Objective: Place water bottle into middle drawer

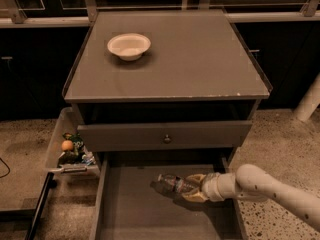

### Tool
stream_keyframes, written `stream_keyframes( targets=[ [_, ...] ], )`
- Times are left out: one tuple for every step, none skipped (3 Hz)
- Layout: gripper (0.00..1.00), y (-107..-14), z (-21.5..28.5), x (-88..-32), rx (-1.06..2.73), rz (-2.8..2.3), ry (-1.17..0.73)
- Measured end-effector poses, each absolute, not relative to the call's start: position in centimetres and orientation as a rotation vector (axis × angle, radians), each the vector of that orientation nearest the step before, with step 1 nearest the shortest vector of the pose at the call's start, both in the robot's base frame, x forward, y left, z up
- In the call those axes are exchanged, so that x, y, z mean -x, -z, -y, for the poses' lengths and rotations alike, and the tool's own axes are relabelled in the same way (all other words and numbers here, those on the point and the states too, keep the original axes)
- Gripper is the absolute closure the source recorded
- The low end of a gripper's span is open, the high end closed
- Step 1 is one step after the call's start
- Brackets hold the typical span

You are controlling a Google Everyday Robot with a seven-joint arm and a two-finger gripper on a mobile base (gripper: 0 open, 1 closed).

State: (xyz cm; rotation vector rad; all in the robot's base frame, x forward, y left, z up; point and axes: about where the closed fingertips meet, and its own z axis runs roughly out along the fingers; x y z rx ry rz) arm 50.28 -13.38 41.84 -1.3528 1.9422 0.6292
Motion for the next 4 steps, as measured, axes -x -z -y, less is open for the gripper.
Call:
stream_keyframes(
  targets=[
    [1.00, -39.9, 12.8, -50.2, 1.357, -1.890, -0.664],
    [1.00, -38.4, 12.3, -50.0, 1.364, -1.865, -0.693],
    [0.81, -38.4, 12.3, -49.9, 1.364, -1.864, -0.694],
    [0.58, -38.4, 12.3, -49.9, 1.364, -1.864, -0.694]
  ],
)
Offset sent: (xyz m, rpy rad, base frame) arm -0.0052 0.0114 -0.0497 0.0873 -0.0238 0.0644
